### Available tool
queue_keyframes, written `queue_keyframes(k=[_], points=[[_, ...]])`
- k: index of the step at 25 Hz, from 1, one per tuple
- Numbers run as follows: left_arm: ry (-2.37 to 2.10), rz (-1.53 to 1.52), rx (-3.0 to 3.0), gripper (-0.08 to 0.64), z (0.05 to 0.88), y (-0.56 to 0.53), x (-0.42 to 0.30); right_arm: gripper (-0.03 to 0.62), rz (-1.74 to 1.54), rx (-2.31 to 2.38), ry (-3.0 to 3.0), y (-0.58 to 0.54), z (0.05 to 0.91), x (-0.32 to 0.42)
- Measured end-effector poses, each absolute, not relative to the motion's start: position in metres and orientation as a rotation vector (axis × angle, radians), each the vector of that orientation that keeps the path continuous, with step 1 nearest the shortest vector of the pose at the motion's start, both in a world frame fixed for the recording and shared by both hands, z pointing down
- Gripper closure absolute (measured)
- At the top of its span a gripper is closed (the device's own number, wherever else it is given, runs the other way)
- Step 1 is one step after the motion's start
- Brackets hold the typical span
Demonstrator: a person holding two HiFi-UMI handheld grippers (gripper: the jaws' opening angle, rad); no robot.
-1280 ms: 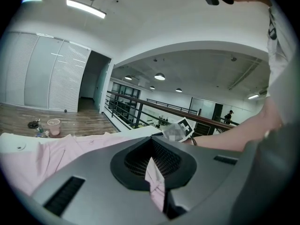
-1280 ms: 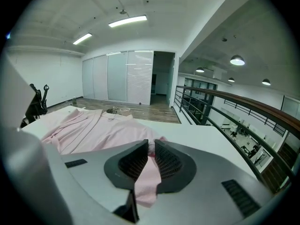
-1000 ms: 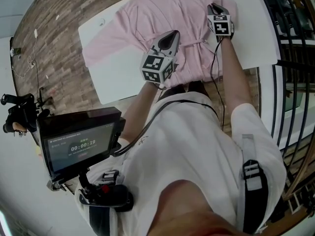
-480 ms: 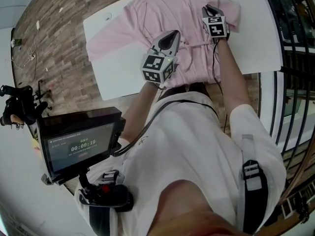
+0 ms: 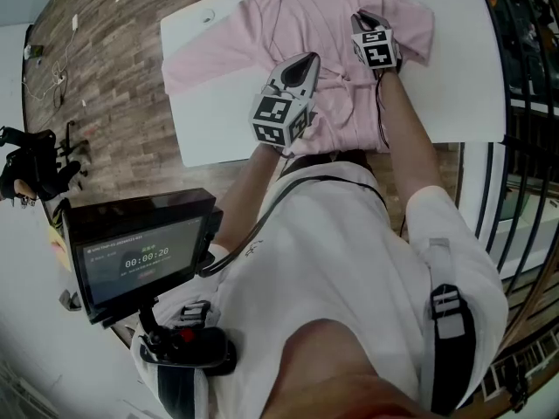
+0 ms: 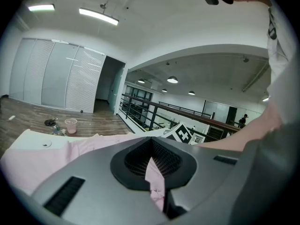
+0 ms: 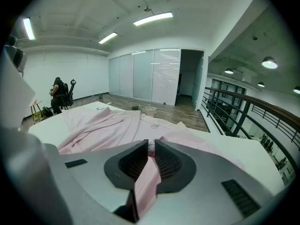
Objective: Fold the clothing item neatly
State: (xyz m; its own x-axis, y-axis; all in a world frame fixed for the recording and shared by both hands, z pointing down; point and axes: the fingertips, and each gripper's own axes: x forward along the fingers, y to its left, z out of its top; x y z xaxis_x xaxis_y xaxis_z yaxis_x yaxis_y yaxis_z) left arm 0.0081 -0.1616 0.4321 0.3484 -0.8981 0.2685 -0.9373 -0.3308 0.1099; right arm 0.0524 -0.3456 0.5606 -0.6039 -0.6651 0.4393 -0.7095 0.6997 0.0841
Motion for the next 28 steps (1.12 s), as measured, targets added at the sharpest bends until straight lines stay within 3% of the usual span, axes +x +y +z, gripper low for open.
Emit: queue_keyframes(k=[28], points=[[-1.818,0.224,2.214,0.558,0.437,-0.153,-0.032,0.545,0.062,0.662,-2.6,-0.292,0.561,-0.074]])
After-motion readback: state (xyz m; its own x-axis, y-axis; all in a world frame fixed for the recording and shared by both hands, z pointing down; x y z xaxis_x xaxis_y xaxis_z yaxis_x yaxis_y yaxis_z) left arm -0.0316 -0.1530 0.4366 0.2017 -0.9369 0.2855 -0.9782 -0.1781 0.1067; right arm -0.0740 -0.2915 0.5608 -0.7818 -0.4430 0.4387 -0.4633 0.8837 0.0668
